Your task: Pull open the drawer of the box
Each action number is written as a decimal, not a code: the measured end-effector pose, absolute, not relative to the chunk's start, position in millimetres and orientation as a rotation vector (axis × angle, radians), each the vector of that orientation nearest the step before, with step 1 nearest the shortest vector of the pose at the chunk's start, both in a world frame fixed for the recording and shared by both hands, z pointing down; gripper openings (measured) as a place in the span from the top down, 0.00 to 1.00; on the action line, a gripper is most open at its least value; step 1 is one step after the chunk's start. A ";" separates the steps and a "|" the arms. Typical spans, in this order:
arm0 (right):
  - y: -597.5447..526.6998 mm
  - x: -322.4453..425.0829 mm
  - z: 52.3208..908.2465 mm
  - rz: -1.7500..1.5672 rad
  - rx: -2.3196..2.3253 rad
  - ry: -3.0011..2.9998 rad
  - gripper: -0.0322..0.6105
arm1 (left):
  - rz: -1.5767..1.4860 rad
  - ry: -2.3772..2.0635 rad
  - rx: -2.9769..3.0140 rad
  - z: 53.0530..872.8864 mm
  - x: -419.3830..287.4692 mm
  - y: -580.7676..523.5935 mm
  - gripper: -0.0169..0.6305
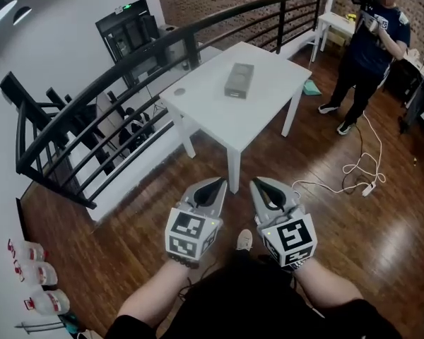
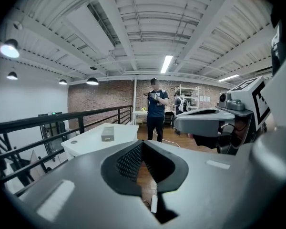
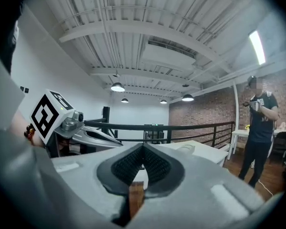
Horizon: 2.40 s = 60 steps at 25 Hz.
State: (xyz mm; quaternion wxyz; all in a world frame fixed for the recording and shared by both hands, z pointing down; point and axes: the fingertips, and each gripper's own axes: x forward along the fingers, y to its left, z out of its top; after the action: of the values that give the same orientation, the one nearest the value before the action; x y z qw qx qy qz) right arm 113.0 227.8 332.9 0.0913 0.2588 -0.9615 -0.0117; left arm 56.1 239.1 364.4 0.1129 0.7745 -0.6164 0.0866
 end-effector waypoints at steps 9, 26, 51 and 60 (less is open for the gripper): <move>141.7 99.6 344.6 0.040 0.790 -2.853 0.96 | 0.320 -1.773 2.265 374.6 41.5 153.7 0.95; 38.7 81.4 350.5 0.078 0.710 -2.847 0.96 | 0.346 -1.785 2.210 383.1 25.6 39.2 0.95; -56.6 -6.3 377.2 0.125 0.819 -2.715 0.96 | 0.335 -1.587 2.269 420.2 -55.6 -78.7 0.95; -105.8 -51.1 401.7 0.164 0.867 -2.600 0.96 | 0.279 -1.388 2.217 459.5 -91.1 -136.2 0.91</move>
State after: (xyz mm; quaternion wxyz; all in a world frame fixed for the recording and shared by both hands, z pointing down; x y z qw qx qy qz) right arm -51.1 -105.8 401.7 0.1967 0.3094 -0.9285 0.0586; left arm -91.1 -136.2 459.5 0.2530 0.8155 -0.5104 0.1025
